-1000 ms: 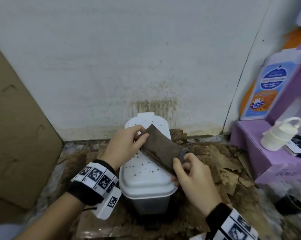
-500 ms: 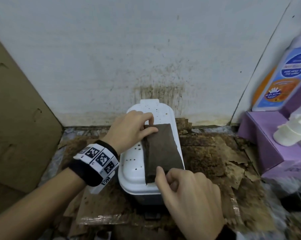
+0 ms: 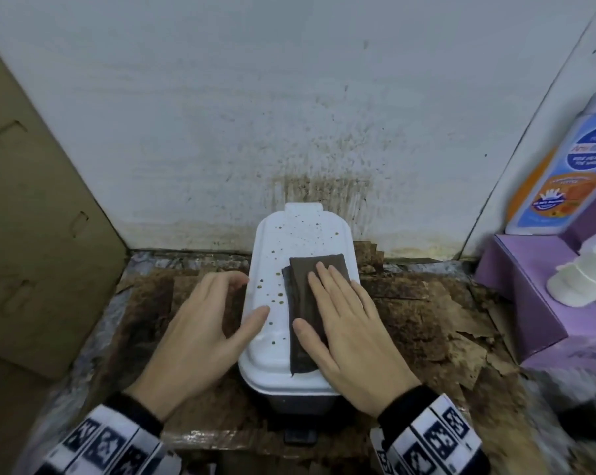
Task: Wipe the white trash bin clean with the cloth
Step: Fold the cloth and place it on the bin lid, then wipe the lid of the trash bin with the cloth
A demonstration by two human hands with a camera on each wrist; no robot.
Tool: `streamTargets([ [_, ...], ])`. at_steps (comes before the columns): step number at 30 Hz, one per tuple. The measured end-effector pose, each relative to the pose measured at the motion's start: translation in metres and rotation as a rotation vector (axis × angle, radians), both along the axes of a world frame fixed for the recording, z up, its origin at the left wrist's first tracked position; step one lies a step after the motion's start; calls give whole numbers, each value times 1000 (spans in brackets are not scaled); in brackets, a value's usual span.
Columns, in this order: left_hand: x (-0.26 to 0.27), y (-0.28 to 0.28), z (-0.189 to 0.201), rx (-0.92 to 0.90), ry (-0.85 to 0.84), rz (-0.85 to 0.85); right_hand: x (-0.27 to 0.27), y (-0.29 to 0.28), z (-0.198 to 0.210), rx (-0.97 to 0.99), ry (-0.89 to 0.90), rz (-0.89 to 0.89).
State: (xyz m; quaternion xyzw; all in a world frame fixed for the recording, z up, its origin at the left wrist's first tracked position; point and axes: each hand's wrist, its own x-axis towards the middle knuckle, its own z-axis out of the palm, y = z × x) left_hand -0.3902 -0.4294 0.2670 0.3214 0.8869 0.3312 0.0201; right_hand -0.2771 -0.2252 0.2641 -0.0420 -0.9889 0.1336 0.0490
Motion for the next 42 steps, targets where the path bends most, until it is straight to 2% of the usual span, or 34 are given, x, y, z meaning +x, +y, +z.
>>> streamTargets([
  [3,7,-5,-15,-54,-102,-31,3,-4,-2,60,-10,-37],
  [8,6,-8,-28,-52,-254,-49,24,-17,-7,24,-5,-138],
  [12,6,-3,-27,4,-273,-143,21,-12,-7,26,-48,-116],
  [26,12,2,-45,165,-365,-173,-33,39,1,125,-91,41],
  [31,12,2,-50,175,-355,-172,-22,34,-2,59,-69,67],
  [38,11,6,-52,188,-343,-190,21,-1,-7,6,-40,2],
  [42,10,6,-53,184,-326,-177,23,-1,-9,3,-18,3],
])
